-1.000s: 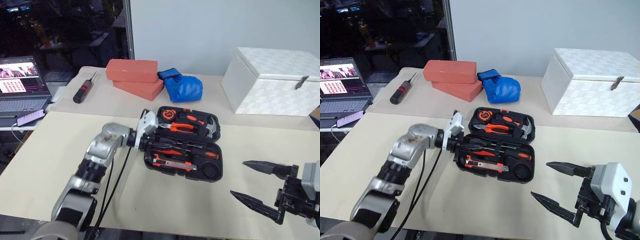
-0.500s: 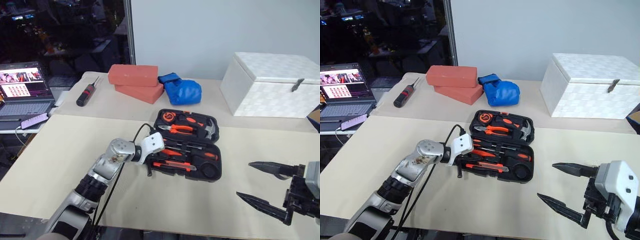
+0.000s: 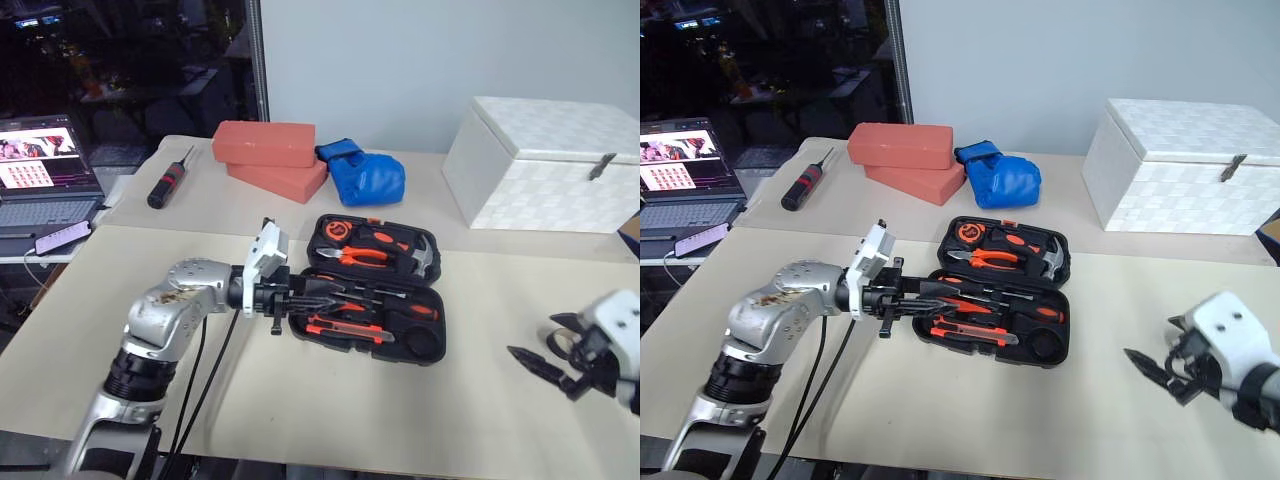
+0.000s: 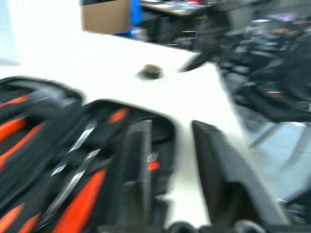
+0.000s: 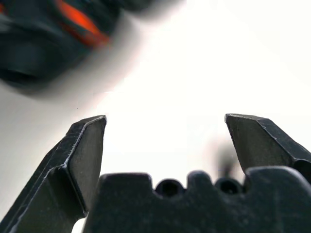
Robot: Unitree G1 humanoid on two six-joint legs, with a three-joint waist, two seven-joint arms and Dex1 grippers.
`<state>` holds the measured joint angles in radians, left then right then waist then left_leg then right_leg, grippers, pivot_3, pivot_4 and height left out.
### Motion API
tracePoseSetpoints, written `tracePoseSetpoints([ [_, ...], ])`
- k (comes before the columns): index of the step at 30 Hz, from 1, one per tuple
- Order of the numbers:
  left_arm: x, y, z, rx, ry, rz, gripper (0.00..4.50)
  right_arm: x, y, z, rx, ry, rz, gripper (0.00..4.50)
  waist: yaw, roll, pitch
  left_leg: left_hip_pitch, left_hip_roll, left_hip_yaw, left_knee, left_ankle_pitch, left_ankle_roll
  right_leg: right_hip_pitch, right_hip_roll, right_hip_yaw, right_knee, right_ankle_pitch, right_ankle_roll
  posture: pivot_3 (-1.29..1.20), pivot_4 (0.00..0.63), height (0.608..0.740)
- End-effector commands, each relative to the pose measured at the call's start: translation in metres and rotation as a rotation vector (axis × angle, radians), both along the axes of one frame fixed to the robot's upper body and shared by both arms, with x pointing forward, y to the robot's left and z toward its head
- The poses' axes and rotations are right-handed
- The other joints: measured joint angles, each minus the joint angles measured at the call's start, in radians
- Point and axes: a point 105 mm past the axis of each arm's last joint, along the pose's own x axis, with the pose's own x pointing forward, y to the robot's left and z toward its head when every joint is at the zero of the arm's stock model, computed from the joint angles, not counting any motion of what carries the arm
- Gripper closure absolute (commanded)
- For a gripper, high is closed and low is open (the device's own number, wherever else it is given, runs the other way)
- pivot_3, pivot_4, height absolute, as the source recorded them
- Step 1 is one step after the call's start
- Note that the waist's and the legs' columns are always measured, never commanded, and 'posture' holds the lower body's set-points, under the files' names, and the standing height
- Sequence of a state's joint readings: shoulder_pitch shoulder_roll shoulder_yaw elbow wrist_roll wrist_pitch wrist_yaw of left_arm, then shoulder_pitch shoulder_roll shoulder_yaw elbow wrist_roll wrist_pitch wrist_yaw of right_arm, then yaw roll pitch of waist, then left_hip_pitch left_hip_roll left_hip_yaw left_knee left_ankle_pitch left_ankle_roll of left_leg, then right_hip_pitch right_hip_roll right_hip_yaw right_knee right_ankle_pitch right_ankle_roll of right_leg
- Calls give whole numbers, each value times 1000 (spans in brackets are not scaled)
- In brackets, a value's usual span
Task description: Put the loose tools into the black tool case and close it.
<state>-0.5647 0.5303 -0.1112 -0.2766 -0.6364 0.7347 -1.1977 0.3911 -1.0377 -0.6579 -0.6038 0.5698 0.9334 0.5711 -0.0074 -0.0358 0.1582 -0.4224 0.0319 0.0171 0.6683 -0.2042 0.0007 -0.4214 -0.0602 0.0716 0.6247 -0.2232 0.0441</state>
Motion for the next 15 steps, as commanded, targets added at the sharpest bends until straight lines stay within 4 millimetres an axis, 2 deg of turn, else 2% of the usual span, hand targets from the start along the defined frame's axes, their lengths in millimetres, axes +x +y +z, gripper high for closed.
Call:
tracePoseSetpoints([
  [1, -12, -10, 18, -8, -58, -57, 1730, 8, -19, -7, 12, 72, -113, 0, 4, 0, 0, 0, 0, 0, 0, 0, 0, 0, 1, 0, 0, 0, 0, 0, 150, 740],
  [6, -17, -18, 27, -25, -93, -86, 1730, 18, -34, -18, 13, 158, -204, 0, -3, 0, 0, 0, 0, 0, 0, 0, 0, 0, 1, 0, 0, 0, 0, 0, 150, 740],
  [7, -18, -20, 28, -31, -99, -89, 1641, 20, -36, -20, 6, 170, -212, 490, -4, 0, 0, 0, 0, 0, 0, 0, 0, 0, 1, 1, 0, 0, 0, 0, 150, 740],
  [8, -19, -22, 29, -37, -107, -97, 1641, 22, -40, -22, 6, 177, -235, 674, -5, 0, 0, 0, 0, 0, 0, 0, 0, 0, 1, 1, 0, 0, 0, 0, 150, 740],
  [15, -20, -26, 27, -53, -111, -68, 1641, 38, -55, -45, 3, 212, -297, 3020, -8, 0, 0, 0, 0, 0, 0, 0, 0, 0, 1, 1, 1, 1, 2, 0, 150, 740],
])
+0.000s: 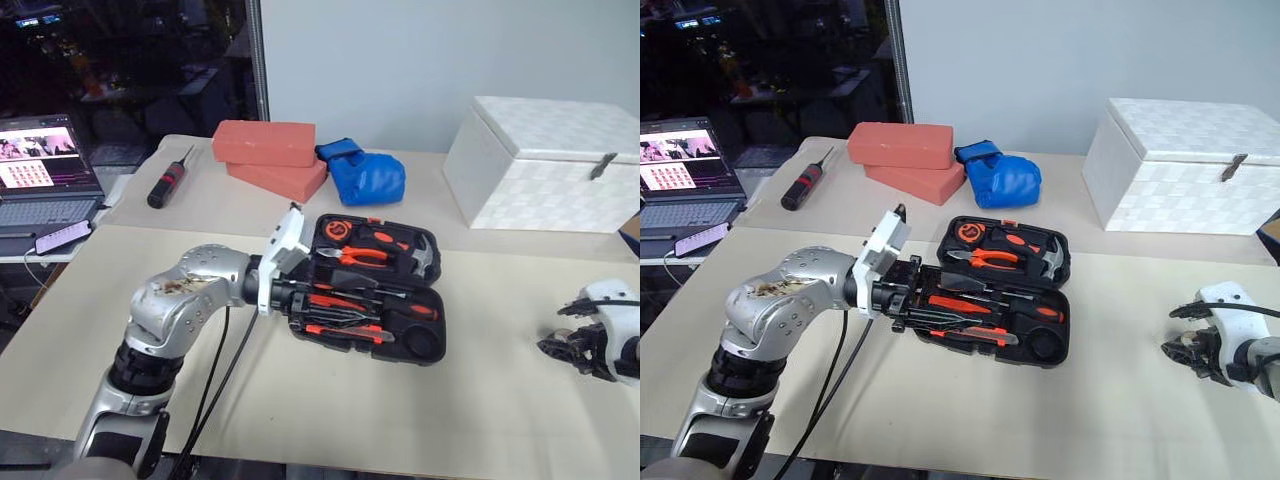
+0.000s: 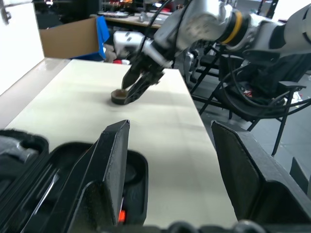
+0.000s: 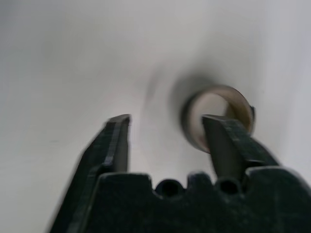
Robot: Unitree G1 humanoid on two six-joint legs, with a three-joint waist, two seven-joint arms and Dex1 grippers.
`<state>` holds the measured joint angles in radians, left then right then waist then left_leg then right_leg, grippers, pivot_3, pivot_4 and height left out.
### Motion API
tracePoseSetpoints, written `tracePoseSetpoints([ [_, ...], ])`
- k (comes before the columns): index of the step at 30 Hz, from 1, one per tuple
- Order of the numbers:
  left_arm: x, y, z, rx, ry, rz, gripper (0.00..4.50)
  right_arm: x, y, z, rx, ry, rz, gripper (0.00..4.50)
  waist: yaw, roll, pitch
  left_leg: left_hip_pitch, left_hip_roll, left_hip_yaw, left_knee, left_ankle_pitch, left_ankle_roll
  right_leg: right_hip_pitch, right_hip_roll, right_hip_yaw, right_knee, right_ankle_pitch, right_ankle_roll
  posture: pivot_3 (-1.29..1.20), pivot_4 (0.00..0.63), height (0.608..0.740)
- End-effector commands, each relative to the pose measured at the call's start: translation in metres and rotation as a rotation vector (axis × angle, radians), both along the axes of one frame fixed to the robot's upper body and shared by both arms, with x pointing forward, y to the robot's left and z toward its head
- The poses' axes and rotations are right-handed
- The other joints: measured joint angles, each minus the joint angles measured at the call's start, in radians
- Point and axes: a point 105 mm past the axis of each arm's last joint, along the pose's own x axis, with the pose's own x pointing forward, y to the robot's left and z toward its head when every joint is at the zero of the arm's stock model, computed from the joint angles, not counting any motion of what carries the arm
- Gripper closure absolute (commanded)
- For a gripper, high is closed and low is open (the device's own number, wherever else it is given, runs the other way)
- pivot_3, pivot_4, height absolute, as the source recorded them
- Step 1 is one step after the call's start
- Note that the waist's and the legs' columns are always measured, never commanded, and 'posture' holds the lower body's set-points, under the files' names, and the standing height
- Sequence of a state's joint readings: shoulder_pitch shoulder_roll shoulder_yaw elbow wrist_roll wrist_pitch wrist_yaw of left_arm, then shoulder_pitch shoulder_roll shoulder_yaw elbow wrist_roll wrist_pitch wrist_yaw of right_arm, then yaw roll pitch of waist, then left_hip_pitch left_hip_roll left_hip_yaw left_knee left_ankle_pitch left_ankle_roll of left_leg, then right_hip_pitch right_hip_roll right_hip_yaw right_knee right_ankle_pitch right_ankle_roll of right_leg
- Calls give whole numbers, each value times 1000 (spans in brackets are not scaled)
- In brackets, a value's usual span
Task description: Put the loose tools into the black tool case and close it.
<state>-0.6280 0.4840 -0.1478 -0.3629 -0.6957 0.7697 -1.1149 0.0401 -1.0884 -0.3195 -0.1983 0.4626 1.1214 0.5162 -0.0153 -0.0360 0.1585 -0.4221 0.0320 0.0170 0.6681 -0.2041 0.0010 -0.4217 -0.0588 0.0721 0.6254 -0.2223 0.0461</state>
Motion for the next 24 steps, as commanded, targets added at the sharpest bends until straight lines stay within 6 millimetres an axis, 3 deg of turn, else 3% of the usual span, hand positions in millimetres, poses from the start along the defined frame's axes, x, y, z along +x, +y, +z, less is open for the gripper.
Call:
tracePoseSetpoints([
  [1, -5, 0, 5, -13, -49, 7, 1641, 9, -8, -1, -37, -18, -20, 3394, -2, 0, 0, 0, 0, 0, 0, 0, 0, 0, 0, 0, 0, 0, 1, 0, 150, 740],
  [4, -3, 2, 4, -12, -51, 29, 1641, 11, -9, -4, -44, -11, -11, 4415, -2, 0, 0, 0, 0, 0, 0, 0, 0, 0, 0, 0, 0, 1, 2, 0, 150, 740],
  [12, -1, 3, 1, -18, -53, 56, 1641, 12, -2, 3, -30, -45, 55, 4464, -2, 0, 0, 1, 0, 0, 2, 0, 0, 1, 0, 1, 0, 1, -1, 0, 150, 740],
  [17, 2, 4, -1, -20, -59, 67, 1641, 9, 5, 19, -24, -106, 106, 4464, -1, 0, 0, 0, 0, 0, 1, 0, 0, 0, 1, 1, 1, 1, 0, 0, 150, 740],
  [24, 7, 16, -7, -23, -36, 129, 1641, -4, 78, 63, 52, -194, 402, 4464, -4, 3, 0, 0, 1, -1, 1, 0, 0, 0, 2, 1, 1, 4, 5, 0, 150, 740],
])
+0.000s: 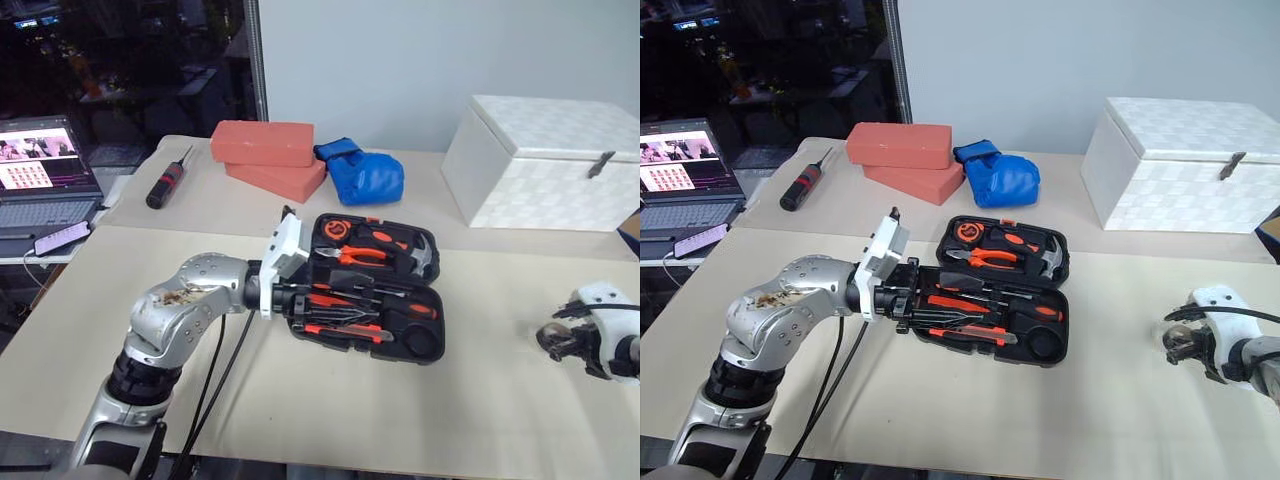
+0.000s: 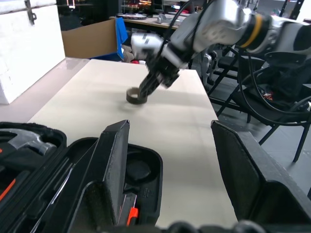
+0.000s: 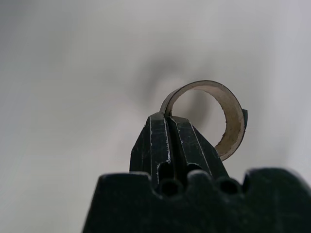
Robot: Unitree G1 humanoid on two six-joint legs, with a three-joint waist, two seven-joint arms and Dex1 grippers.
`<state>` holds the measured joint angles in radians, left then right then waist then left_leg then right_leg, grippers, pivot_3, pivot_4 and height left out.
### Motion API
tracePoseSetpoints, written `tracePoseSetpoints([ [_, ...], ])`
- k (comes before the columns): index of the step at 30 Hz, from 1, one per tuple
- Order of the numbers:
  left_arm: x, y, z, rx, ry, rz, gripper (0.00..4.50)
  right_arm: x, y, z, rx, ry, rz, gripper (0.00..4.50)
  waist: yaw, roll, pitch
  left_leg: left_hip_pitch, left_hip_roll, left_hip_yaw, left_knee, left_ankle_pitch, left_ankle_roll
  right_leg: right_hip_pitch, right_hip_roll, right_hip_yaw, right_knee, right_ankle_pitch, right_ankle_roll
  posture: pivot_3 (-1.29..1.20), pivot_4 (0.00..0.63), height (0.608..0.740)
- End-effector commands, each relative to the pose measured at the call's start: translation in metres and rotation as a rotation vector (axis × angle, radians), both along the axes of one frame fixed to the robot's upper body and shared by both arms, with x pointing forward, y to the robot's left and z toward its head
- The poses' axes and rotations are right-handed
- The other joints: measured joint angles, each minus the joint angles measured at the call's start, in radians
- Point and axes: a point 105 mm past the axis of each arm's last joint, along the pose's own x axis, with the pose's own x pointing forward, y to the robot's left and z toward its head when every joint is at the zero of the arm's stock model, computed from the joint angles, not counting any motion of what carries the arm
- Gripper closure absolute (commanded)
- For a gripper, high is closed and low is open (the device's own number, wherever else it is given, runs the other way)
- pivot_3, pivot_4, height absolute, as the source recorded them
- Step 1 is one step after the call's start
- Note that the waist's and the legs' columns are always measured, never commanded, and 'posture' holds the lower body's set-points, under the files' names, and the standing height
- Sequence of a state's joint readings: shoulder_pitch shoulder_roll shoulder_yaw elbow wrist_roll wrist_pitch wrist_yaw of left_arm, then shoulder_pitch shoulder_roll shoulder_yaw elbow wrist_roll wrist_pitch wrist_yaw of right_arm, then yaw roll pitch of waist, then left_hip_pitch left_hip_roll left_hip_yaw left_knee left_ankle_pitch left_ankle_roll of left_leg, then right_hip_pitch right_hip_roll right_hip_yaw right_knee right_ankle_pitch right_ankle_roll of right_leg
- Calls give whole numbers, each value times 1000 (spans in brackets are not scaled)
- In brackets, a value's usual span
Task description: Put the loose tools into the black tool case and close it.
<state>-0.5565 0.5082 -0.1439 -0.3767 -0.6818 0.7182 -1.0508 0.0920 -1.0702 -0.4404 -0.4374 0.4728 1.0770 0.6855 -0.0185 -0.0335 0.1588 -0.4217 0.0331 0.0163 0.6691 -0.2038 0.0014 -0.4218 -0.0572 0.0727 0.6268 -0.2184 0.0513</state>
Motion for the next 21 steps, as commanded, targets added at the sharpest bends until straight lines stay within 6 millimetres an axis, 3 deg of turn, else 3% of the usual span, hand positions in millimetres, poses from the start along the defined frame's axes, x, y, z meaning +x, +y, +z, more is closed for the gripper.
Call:
tracePoseSetpoints([
  [1, 1, 11, 2, -16, -24, 46, 1641, -5, 44, 33, 8, -79, 192, 4464, 1, 0, 0, 0, 0, 0, 0, 0, 0, 0, 0, 0, 0, 0, 0, 0, 150, 740],
  [6, -4, 31, -4, -43, -17, 76, 1641, -9, 105, 48, 46, -96, 457, 4464, -2, -1, 1, 0, 0, 0, 0, 0, 0, 0, 0, 0, 0, -3, -7, 0, 150, 740],
  [11, -20, 55, -13, 41, 57, 23, 1641, -13, 141, 30, 15, 9, 628, 4464, 4, -3, 3, 0, 1, 0, 0, 0, 0, -2, -1, -1, 0, -4, -8, 0, 150, 740],
  [15, -25, 68, -16, 94, 51, 29, 1641, -15, 143, 4, -68, 121, 674, 4464, 10, -3, 3, -3, 0, 1, -1, 0, 0, -3, -3, -1, -2, -5, -7, 0, 150, 740],
  [21, -27, 73, -14, 111, 43, 48, 1641, -12, 135, -7, -138, 181, 675, 4464, 9, -3, 4, -3, 0, 2, -1, 0, 0, -4, -3, -2, -3, -4, -7, 0, 150, 740],
])
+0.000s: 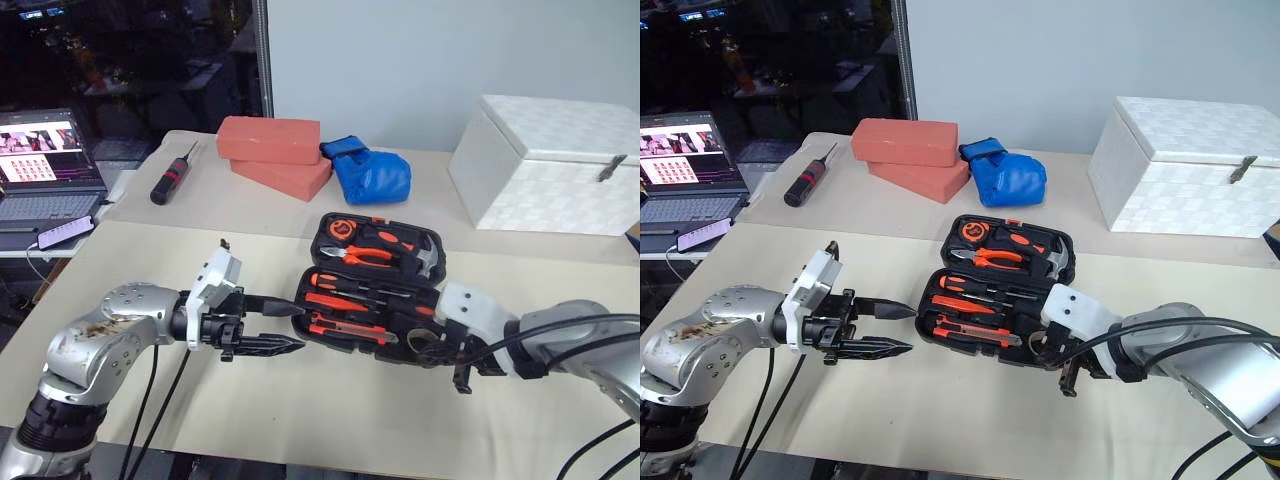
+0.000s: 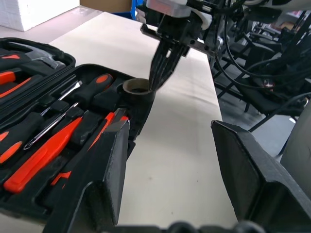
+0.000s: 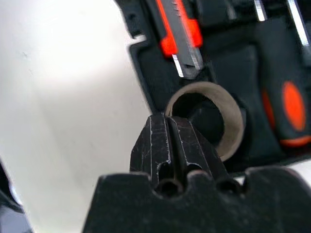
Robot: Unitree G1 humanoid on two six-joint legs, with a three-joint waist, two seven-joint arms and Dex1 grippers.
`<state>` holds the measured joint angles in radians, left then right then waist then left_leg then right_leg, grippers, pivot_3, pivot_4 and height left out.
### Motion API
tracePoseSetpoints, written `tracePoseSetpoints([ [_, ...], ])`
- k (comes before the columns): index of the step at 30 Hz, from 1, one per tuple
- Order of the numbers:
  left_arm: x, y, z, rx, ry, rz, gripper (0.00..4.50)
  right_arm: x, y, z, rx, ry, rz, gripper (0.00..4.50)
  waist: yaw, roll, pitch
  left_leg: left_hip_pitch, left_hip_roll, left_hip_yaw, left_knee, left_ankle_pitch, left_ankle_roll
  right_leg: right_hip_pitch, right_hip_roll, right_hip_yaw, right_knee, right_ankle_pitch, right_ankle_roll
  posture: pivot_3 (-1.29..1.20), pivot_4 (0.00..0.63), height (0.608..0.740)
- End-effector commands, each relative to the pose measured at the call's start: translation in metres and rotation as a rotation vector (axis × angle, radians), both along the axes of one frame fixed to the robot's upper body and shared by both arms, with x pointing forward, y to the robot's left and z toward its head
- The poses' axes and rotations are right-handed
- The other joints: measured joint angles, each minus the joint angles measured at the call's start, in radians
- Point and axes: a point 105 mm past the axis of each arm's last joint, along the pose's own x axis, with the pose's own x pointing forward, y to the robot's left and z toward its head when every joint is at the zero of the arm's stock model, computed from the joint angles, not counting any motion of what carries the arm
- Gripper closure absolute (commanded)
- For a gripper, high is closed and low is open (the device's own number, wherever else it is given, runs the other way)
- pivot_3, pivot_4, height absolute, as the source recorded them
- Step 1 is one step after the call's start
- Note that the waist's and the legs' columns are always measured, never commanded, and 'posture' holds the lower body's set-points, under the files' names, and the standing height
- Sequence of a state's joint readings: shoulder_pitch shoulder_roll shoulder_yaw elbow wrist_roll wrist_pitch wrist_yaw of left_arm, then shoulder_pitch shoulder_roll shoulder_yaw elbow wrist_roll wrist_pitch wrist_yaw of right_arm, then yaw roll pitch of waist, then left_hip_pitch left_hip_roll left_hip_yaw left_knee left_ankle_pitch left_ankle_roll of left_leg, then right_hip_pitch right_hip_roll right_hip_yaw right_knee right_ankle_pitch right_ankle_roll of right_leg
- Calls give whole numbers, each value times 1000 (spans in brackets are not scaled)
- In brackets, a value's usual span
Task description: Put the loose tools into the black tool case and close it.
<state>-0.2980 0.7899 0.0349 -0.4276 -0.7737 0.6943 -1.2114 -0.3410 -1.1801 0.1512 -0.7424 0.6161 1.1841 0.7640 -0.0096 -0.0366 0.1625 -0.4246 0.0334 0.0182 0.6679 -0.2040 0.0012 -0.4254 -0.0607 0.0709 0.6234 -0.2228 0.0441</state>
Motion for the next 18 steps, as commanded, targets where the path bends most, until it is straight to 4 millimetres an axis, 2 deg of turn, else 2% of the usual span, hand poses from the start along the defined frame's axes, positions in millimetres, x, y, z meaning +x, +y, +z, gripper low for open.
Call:
tracePoseSetpoints([
  [1, -6, 0, 10, -8, -61, -13, 1641, 5, -3, -1, -46, -25, 15, 4464, -1, 0, 0, 0, 0, 0, 0, 0, 0, 0, 0, 0, 0, 0, 0, 0, 150, 740],
  [6, -7, -1, 9, -11, -71, 4, 1641, 11, 3, -9, -47, -21, 43, 4464, -3, 0, 0, 1, 0, 0, 0, 0, 0, 0, 1, 0, 2, 0, -1, 0, 150, 740],
  [10, -4, 1, 9, -8, -74, 22, 1641, 16, 9, -6, -15, -50, 66, 4464, -3, 0, 1, 1, 0, 0, 0, 0, 0, 0, 1, 0, 2, 0, -1, 0, 150, 740],
  [11, -4, 1, 9, -8, -72, 26, 1641, 16, 10, -4, -7, -55, 69, 3819, -3, 0, 1, 1, 0, 0, 0, 0, 0, 0, 1, 0, 2, 0, -1, 0, 150, 740],
  [12, -2, 1, 8, -10, -68, 37, 1641, 15, 11, 1, 13, -60, 70, 3609, -3, 0, 1, 1, 0, 0, 0, 0, 0, 0, 1, 0, 2, 0, -1, 0, 150, 740],
  [16, 11, 4, 9, -37, -31, 112, 1641, 6, 15, 18, 108, -61, 82, 2265, -1, 0, 1, 1, 0, 0, 0, 0, 0, 0, 1, 0, 2, 0, 0, 0, 150, 740],
  [17, 17, 6, 8, -39, -18, 150, 1641, 5, 16, 22, 140, -71, 71, 2265, -1, 0, 1, 1, 0, 0, 0, 0, 0, 0, 1, 0, 2, 0, 0, 0, 150, 740],
  [18, 32, 6, 10, -53, -30, 242, 1641, 10, 14, 30, 184, -110, 31, 2265, -1, -1, 1, 1, 0, -1, 0, 0, 0, 0, 1, -1, 2, 0, 0, 0, 150, 740],
])
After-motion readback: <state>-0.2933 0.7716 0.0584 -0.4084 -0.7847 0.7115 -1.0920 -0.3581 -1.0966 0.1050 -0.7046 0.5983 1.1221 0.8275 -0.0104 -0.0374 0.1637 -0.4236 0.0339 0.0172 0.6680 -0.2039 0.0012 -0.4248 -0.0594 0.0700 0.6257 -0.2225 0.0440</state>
